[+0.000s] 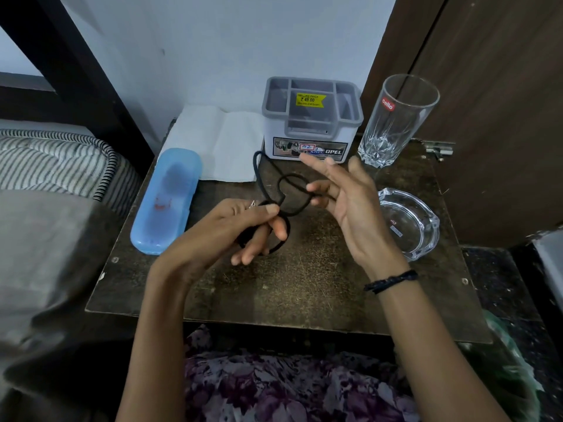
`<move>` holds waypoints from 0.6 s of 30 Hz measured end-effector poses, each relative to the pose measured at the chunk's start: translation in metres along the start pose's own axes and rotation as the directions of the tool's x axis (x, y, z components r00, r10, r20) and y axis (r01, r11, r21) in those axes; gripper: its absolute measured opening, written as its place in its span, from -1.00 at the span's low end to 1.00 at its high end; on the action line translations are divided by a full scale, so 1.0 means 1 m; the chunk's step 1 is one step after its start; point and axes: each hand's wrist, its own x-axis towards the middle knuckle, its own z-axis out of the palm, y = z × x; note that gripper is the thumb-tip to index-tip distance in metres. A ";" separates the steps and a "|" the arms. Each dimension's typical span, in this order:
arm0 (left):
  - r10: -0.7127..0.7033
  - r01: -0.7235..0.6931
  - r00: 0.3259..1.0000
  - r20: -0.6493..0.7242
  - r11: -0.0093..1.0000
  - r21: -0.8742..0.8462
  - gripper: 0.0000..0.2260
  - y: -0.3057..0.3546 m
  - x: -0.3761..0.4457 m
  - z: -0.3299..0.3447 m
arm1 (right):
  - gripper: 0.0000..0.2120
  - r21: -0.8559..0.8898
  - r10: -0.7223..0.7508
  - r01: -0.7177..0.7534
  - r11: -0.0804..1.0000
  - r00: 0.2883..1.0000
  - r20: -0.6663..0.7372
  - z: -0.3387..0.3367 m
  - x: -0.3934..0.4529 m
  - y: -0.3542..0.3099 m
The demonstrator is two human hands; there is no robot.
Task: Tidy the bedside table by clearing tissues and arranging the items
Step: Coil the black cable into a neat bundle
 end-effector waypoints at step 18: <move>0.070 -0.389 0.870 -0.489 0.708 -0.590 -0.57 -0.003 0.013 -0.012 | -0.83 -0.199 -0.183 0.190 0.961 0.982 0.054 0.014 -0.009 -0.003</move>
